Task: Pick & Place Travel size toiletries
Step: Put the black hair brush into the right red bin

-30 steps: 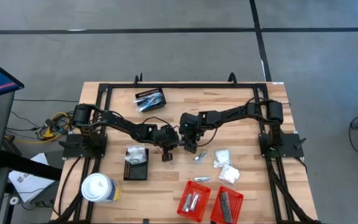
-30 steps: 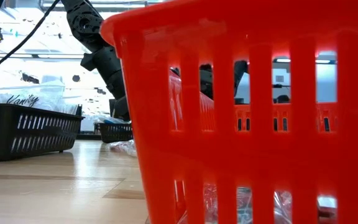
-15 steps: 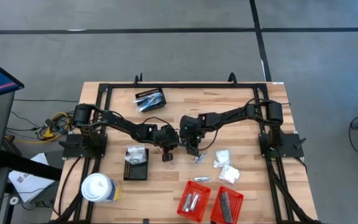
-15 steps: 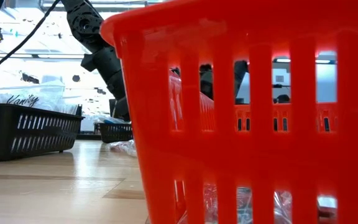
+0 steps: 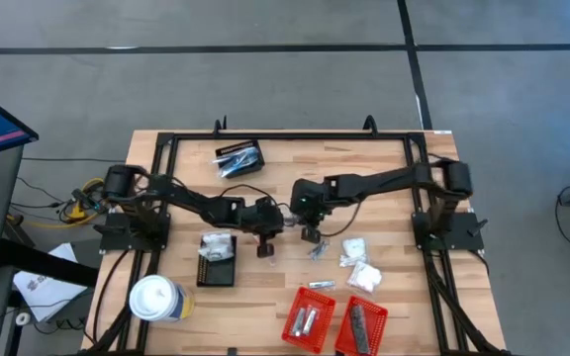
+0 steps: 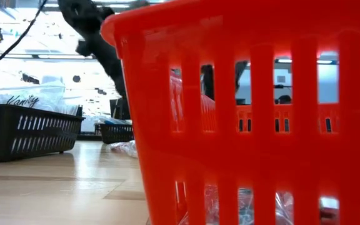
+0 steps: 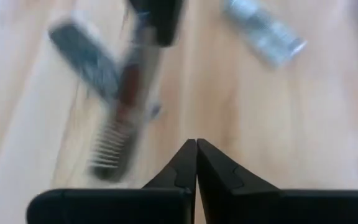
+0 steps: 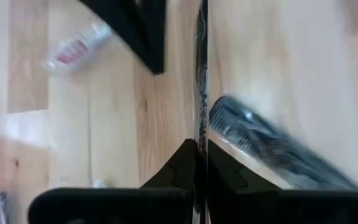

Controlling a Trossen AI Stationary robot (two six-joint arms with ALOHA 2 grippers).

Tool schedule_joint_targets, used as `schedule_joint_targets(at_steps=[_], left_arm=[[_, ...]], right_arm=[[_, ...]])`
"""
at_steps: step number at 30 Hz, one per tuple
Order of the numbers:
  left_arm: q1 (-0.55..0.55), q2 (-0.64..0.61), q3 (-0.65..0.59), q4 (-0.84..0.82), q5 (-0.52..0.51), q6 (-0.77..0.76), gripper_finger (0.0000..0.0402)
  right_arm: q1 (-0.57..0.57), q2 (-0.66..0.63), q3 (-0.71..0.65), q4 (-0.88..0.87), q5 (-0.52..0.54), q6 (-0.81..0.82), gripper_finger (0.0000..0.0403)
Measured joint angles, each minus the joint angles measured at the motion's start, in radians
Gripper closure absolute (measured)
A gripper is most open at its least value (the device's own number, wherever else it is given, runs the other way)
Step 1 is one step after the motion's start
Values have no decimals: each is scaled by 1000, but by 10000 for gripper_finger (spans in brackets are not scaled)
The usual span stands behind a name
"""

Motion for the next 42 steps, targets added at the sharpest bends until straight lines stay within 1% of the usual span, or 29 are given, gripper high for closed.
schedule_joint_targets(at_steps=[2, 5, 7, 10, 11, 13, 18, 23, 27, 32, 35, 37, 39, 42], left_arm=[[-26, -52, -12, 9, -15, 20, 399], [-72, -144, -37, 26, -35, 45, 399], [-103, -208, -46, 62, -47, 53, 399], [-142, -301, -63, 60, -65, 68, 399], [-152, -330, -74, 44, -69, 70, 399], [-173, -387, -89, 62, -88, 76, 399], [-173, -508, -130, 57, -140, 78, 399], [-134, -618, -134, 52, -179, 99, 399], [-106, -703, -134, 8, -224, 99, 399], [-109, -788, -183, -25, -241, 79, 399], [-108, -815, -195, -17, -242, 64, 399], [-113, -820, -196, -21, -242, 47, 399], [-125, -819, -196, -22, -242, 27, 399], [-137, -810, -196, -15, -241, 18, 399]], right_arm=[[34, -59, 0, 9, 84, 2, 389], [90, -155, 0, 17, 209, 32, 396], [124, -214, 0, 21, 264, 84, 398], [184, -279, 1, 27, 351, 168, 394], [205, -295, 1, 20, 374, 193, 394], [244, -314, 1, -5, 388, 252, 397], [345, -322, 1, -106, 385, 492, 398], [472, -319, 1, -248, 337, 851, 400], [629, -333, 0, -318, 315, 1176, 401], [853, -346, 1, -306, 316, 1594, 402], [973, -320, 23, -293, 308, 1819, 402], [1028, -286, 45, -295, 291, 1940, 402], [1055, -240, 72, -284, 249, 2034, 402], [1054, -171, 116, -289, 161, 2083, 402]])
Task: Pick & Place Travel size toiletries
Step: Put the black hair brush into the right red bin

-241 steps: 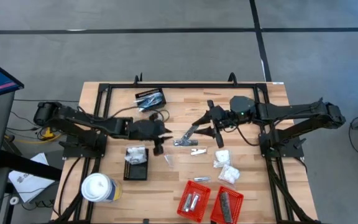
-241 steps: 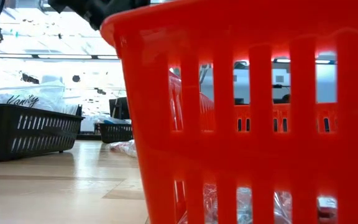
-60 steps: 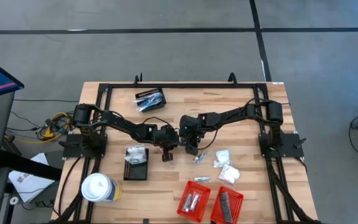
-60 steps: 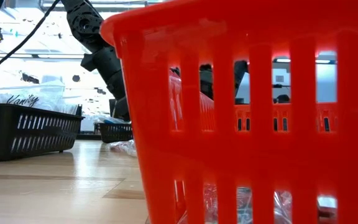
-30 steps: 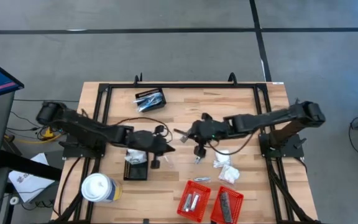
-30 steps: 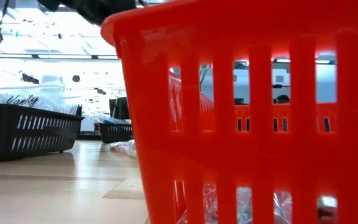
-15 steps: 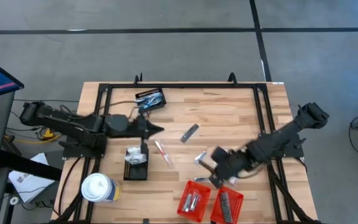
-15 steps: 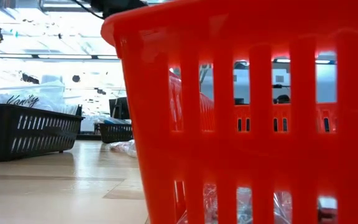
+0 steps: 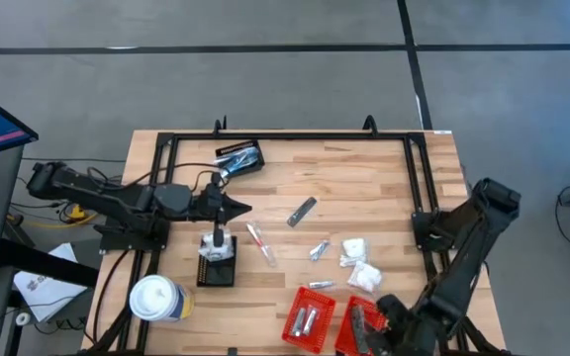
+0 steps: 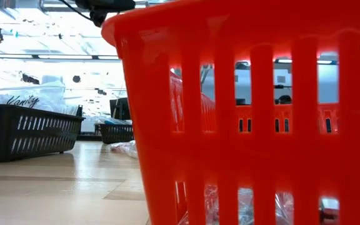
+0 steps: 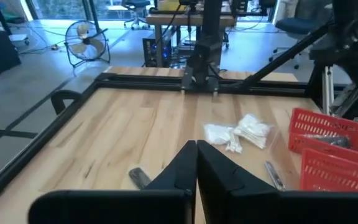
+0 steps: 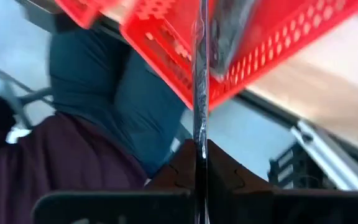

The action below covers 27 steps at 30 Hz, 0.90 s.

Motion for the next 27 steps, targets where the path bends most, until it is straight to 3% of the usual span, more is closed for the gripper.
schedule_joint_targets(at_steps=[4, 11, 17, 27], left_arm=[[-3, 1, 0, 11, 0, -9, 399], [-3, 1, 0, 12, 0, -18, 399], [-3, 1, 0, 12, 0, -15, 399], [-11, 1, 0, 11, 0, -15, 399]], right_arm=[[-52, 70, 47, -34, -85, -40, 397], [-168, 111, 86, -303, -223, -99, 401], [-236, 117, 85, -247, -240, -238, 396], [-224, 177, 76, -236, -274, -226, 397]])
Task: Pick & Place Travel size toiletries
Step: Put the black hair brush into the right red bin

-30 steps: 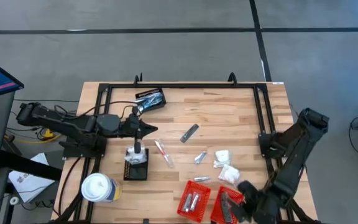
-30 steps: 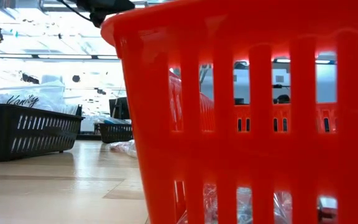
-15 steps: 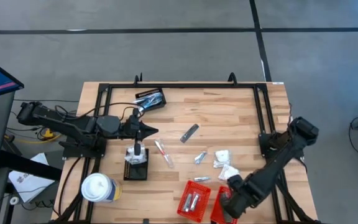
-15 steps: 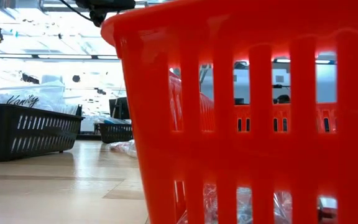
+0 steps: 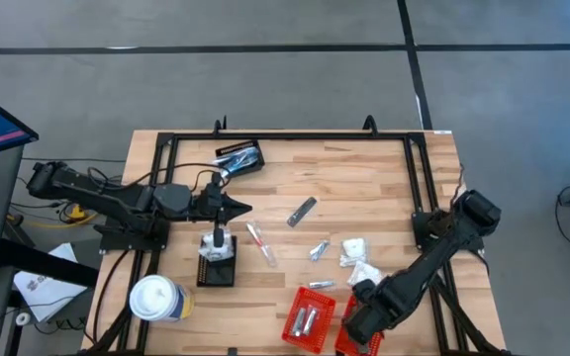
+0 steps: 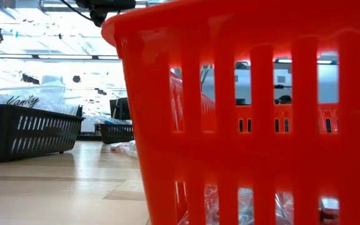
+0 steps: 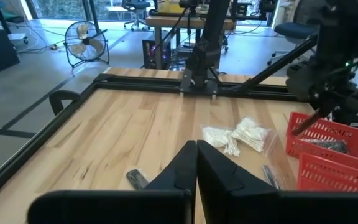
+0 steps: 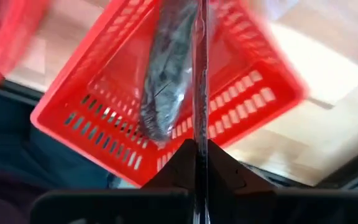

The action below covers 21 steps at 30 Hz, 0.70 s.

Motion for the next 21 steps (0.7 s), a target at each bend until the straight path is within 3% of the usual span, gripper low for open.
schedule_joint_targets(at_steps=[7, 11, 21], left_arm=[[-4, 0, 0, 1, 0, 0, 399], [-4, 0, 0, 1, 0, 0, 399], [-4, 0, 0, 0, 0, 12, 399]], right_arm=[[-34, 53, 1, 43, -19, -115, 393], [-56, 53, 1, 36, -13, -152, 371], [-69, 53, 31, 67, -22, -230, 220]])
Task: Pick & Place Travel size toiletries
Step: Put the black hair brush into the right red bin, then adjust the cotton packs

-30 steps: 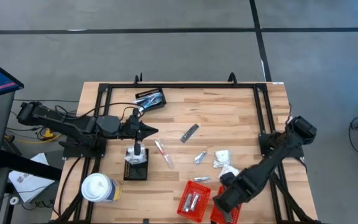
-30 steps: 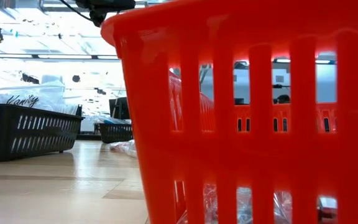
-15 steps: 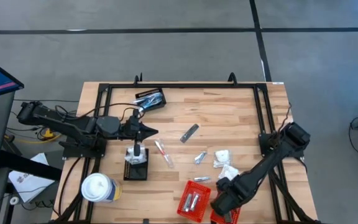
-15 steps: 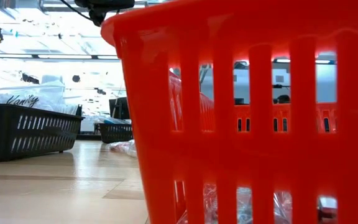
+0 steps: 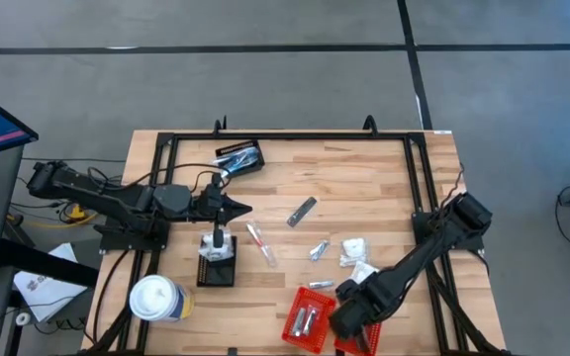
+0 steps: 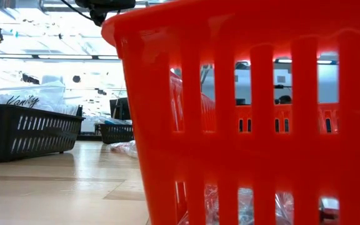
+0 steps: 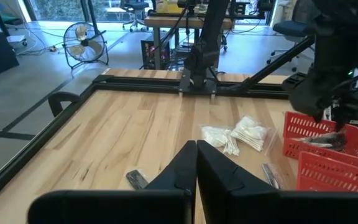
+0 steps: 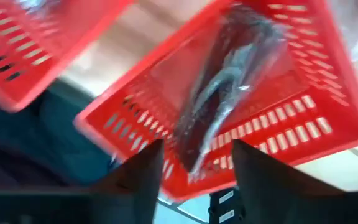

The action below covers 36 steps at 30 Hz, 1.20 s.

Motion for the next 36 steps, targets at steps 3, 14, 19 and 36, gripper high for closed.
schedule_joint_targets(at_steps=[3, 14, 19, 36], left_arm=[[0, 0, 0, 0, 0, 0, 399], [0, 0, 0, 0, 0, 0, 399], [0, 0, 0, 0, 0, 0, 399], [0, 0, 0, -2, 1, 7, 399]], right_arm=[[-8, -1, 43, -15, 0, -51, 176], [-83, -1, 390, -319, 452, -467, 145], [-99, -5, 499, -366, 857, -710, 145], [-291, -32, 79, 41, 793, -928, 145]])
